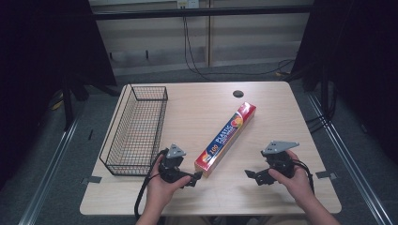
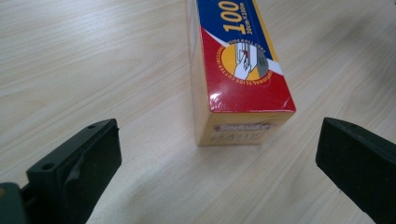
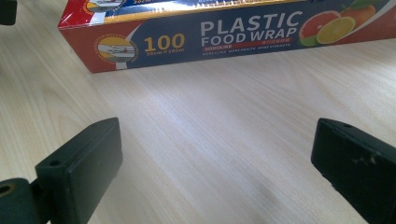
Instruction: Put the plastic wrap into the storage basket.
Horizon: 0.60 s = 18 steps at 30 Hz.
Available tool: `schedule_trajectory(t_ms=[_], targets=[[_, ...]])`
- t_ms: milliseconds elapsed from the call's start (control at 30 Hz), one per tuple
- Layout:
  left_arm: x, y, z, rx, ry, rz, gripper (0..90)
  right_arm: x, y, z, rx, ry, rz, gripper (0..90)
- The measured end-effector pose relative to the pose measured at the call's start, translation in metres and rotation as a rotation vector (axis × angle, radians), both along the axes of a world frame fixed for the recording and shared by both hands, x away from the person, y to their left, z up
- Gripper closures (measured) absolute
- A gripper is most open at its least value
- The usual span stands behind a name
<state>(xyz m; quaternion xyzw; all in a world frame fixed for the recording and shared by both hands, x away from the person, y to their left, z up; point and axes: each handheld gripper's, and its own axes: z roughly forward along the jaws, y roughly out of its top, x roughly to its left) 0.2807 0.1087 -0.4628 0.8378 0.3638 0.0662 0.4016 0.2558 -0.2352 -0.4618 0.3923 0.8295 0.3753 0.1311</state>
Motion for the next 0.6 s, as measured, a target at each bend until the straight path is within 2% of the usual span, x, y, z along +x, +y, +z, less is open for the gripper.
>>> schedule_trajectory(t_ms=[400,467,600], targets=[[0.011,-0.004,0.011,-0.055,0.039,0.042,0.3,0.001,-0.003,-0.001,-0.004,-0.011,-0.008,1.8],[0.016,-0.007,0.015,-0.075,0.046,0.07,0.2,0.002,-0.004,0.0,-0.006,-0.009,-0.012,1.9],[0.023,-0.012,0.017,-0.077,0.056,0.071,0.6,0.001,-0.004,0.0,-0.006,-0.005,-0.018,1.9]])
